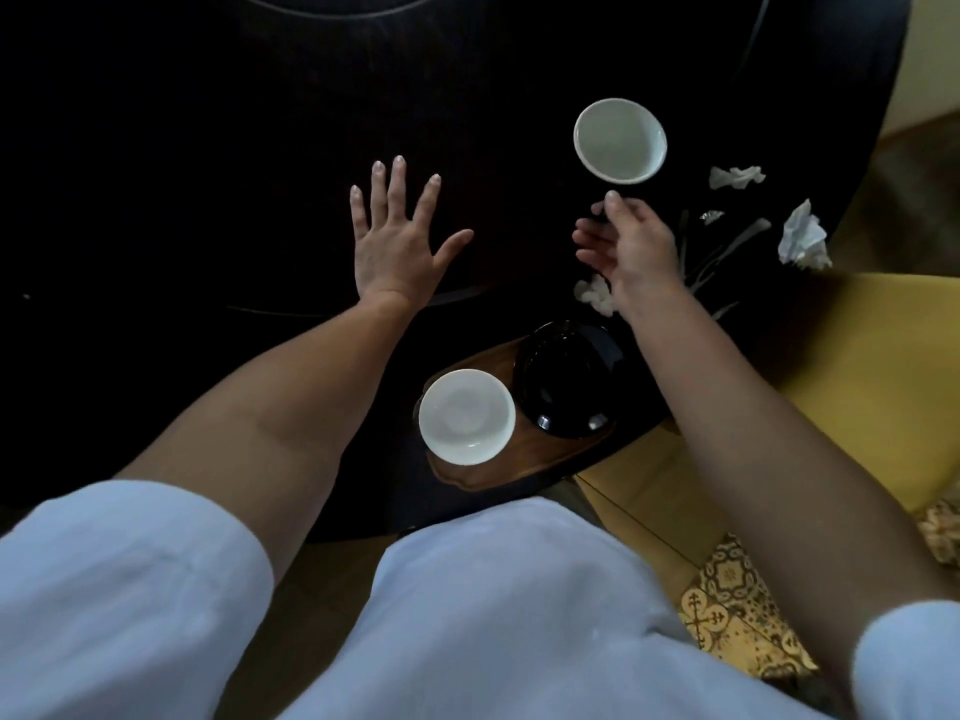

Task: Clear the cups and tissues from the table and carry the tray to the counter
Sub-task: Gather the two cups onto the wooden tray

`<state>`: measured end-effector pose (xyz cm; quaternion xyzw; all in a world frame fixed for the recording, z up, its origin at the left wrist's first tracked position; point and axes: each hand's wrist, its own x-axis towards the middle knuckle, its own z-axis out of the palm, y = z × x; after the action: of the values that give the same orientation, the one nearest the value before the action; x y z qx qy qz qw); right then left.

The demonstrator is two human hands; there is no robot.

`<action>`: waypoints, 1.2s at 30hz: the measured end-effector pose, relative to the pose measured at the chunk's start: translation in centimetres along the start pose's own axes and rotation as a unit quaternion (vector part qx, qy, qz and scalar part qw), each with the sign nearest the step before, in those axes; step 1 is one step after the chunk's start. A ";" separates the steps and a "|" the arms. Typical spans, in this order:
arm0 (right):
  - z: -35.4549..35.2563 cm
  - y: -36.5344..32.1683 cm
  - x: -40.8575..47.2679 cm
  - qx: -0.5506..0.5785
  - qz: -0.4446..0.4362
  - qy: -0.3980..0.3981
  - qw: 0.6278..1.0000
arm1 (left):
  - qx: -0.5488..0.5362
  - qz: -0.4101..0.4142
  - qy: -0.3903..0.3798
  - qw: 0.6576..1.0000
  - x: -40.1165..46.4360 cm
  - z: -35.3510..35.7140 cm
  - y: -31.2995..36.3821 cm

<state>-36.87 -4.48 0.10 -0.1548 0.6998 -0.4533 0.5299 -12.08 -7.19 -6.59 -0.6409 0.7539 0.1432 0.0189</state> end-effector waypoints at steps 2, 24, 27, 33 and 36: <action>-1.4 -0.2 -1.1 -0.006 -0.006 -0.007 1.000 | 0.000 0.000 0.002 1.000 0.0 0.0 0.1; -10.5 10.7 -14.0 -0.043 0.100 -0.130 0.985 | -0.026 -0.018 0.037 0.999 0.0 0.1 2.2; -10.5 11.5 -14.0 -0.057 0.100 -0.147 0.982 | -0.024 -0.024 0.037 0.999 0.1 0.1 2.7; -11.0 13.0 -14.3 -0.116 0.118 -0.175 0.971 | -0.024 -0.029 0.038 0.999 0.2 0.1 3.6; -11.6 13.3 -14.4 -0.148 0.118 -0.159 0.969 | -0.024 -0.032 0.038 0.998 0.3 0.1 3.9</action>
<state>-38.01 18.20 -1.56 -0.2181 0.6792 -0.2487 0.6551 -15.96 -6.88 -6.01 -0.6700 0.7295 0.1359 -0.0208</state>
